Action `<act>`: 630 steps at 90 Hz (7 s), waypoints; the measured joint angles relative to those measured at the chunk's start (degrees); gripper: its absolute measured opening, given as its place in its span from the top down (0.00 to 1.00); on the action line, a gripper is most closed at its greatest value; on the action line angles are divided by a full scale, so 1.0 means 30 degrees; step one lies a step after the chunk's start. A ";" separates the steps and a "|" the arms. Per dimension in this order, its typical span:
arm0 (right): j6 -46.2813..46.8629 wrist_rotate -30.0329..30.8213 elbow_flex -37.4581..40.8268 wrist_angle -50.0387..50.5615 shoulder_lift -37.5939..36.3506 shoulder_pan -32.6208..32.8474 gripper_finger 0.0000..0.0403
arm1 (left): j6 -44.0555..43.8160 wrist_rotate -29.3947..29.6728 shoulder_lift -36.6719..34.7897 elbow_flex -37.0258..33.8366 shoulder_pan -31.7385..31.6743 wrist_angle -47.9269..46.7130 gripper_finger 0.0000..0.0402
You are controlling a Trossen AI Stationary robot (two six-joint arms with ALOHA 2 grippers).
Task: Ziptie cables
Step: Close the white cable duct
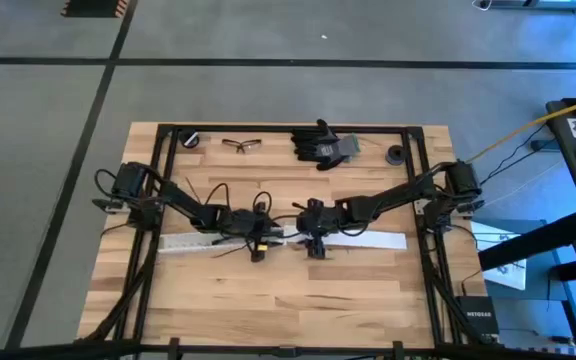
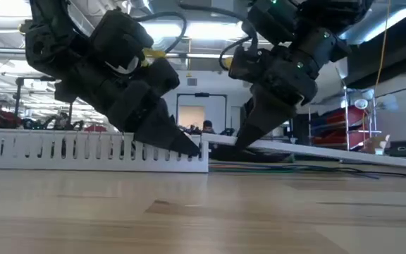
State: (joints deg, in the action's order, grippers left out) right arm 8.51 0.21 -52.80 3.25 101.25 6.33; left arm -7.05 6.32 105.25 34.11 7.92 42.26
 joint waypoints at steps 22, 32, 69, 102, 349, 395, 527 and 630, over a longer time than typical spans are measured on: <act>0.0022 -0.0915 -0.0015 -0.0202 0.0091 -0.0007 0.42 | 0.0158 -0.0441 0.0000 0.0007 0.0000 0.0024 0.42; 0.0022 -0.1163 -0.0015 -0.0558 0.0124 -0.0007 0.42 | 0.0321 -0.0510 0.0000 0.0007 0.0000 0.0006 0.42; 0.0207 -0.1434 -0.4174 0.3297 0.2476 -0.0055 0.42 | 0.0554 -0.0428 0.0000 0.0015 0.0000 -0.0239 0.42; 0.0004 -0.1847 -0.5799 0.3717 0.3316 -0.0532 0.42 | 0.0715 -0.0384 0.0000 0.0022 0.0007 -0.0349 0.42; -0.0852 -0.1852 -0.6572 0.1813 0.4517 -0.0495 0.42 | -0.2662 0.1102 -0.9456 -0.2257 0.1625 -1.2119 0.29; -0.0831 -0.1904 -0.6579 0.1937 0.4481 -0.0488 0.42 | -0.2095 0.1403 -0.4855 -0.3177 0.2022 -0.4546 0.33; -0.0145 -0.2947 -1.1111 0.3015 0.8021 -0.0495 0.42 | -0.1520 -0.0693 -0.6708 -0.1525 0.1315 -0.9125 0.28; -0.0845 -0.2930 -1.0994 0.2544 0.8058 -0.0495 0.42 | -0.3710 0.2422 -1.0217 -0.6501 0.3869 -0.6863 0.40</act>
State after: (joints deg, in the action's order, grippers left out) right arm 5.98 -8.58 -85.78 10.88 125.43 4.84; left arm -18.18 13.59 74.60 14.61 19.53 21.67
